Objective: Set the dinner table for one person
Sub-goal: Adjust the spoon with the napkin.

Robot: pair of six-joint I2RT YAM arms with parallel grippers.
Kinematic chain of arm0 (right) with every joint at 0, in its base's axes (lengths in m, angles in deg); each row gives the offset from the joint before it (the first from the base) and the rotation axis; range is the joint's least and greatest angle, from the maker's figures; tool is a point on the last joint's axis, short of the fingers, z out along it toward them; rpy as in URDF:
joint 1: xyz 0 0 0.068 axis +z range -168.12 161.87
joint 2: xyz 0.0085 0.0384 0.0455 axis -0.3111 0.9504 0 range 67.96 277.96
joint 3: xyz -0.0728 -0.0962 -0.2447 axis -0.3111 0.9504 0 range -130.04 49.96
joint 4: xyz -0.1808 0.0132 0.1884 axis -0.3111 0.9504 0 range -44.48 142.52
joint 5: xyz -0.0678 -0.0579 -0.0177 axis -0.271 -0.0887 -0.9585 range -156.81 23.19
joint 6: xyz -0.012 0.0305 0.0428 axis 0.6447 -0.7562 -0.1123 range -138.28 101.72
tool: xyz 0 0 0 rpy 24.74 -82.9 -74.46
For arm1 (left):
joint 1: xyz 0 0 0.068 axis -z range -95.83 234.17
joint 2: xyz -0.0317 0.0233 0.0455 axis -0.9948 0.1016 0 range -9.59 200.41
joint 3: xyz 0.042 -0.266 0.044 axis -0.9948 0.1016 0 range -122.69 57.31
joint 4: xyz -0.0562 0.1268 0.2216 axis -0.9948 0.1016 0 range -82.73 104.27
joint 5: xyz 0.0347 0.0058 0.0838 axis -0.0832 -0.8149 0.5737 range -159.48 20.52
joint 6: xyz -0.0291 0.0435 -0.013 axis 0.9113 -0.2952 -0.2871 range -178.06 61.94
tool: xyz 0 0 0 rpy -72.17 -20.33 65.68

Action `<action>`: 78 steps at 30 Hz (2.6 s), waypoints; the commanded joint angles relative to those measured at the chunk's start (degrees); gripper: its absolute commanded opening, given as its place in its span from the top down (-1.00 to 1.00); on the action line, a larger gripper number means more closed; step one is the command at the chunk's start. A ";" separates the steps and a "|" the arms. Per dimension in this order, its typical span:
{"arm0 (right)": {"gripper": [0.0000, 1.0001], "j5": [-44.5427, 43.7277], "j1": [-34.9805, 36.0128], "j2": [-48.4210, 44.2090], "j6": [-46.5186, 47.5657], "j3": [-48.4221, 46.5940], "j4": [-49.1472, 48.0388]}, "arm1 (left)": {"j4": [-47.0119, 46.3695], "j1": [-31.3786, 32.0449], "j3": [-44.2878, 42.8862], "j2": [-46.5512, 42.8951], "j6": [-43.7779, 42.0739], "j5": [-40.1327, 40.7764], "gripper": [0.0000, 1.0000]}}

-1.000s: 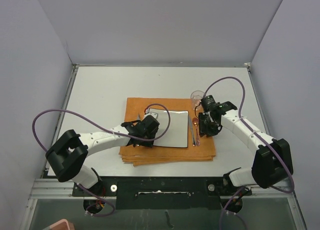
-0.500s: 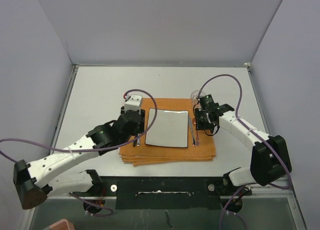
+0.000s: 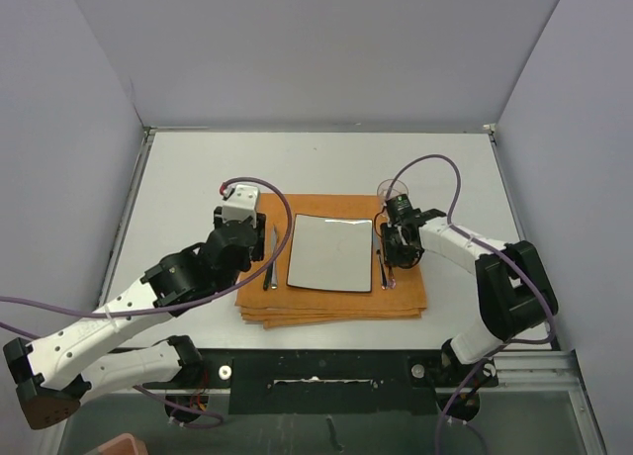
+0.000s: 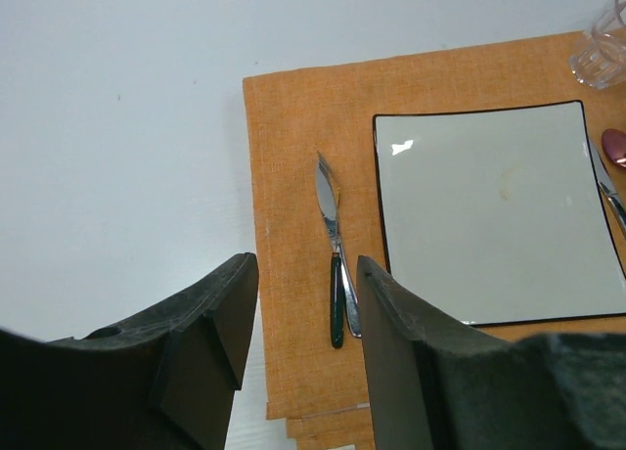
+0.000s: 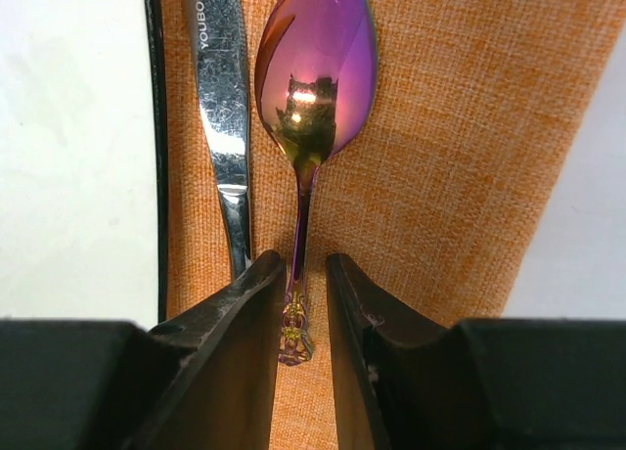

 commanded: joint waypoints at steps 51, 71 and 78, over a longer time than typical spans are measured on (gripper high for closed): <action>0.69 -5.79 -3.89 0.53 0.45 -3.75 3.21 | 0.25 -0.29 -2.42 -3.00 -2.64 0.71 0.13; 0.45 -2.13 -1.83 -3.96 0.33 -13.57 9.23 | -2.34 -0.46 -2.87 -0.38 -3.21 -0.47 0.13; 0.47 -0.09 -0.56 -1.80 0.07 -12.61 8.66 | -2.69 -0.55 -2.55 0.06 -2.92 -0.62 0.13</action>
